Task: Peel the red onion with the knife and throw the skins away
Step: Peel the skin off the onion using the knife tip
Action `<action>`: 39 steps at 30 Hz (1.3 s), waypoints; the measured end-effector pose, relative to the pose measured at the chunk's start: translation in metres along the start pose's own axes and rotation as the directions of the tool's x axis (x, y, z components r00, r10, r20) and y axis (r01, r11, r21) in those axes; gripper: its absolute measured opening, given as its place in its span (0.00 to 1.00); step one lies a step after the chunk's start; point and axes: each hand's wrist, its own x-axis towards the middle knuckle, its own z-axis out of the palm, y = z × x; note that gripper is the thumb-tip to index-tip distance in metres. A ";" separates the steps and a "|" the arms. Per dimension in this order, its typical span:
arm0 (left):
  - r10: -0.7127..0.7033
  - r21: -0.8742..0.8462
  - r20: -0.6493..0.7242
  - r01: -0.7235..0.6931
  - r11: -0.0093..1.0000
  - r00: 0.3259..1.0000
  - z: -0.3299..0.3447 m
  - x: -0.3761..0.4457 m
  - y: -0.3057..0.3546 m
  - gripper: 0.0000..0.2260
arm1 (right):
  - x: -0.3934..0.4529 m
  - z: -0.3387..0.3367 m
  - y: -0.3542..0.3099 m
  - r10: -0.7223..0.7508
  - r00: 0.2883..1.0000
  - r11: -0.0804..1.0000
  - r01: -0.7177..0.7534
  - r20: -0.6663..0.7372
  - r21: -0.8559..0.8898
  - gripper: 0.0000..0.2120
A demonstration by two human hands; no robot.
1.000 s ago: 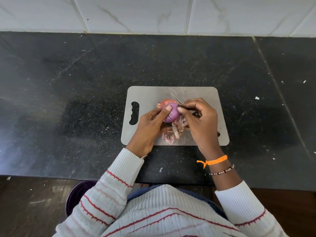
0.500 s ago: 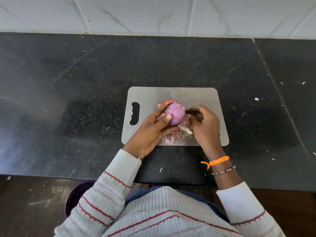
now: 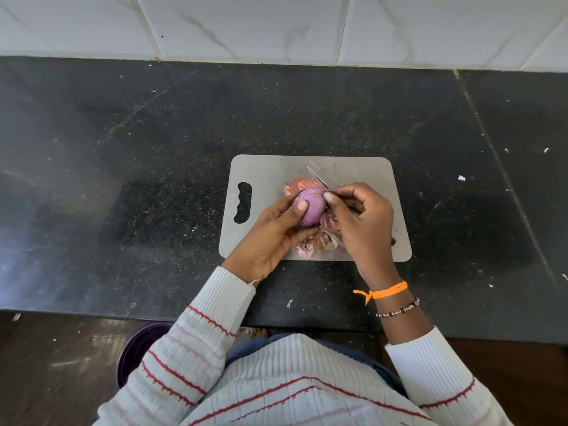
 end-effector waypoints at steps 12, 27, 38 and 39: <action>-0.093 0.077 -0.077 0.099 0.992 0.993 0.007 -0.002 0.000 0.18 | -0.004 0.000 -0.007 -0.073 0.996 0.996 0.075 0.049 -0.038 0.03; -0.012 0.161 -0.121 0.031 0.986 0.993 0.006 -0.006 0.002 0.15 | -0.006 0.003 -0.008 -0.170 0.984 0.978 0.176 0.060 -0.111 0.05; 0.002 0.133 -0.122 0.014 0.991 0.993 0.010 -0.006 0.004 0.14 | -0.006 0.003 -0.006 -0.059 0.998 0.998 0.059 0.035 -0.006 0.04; 0.002 0.129 -0.123 0.014 0.992 0.992 0.010 -0.006 0.004 0.14 | -0.006 0.004 -0.007 -0.082 0.996 0.996 0.083 0.041 -0.027 0.05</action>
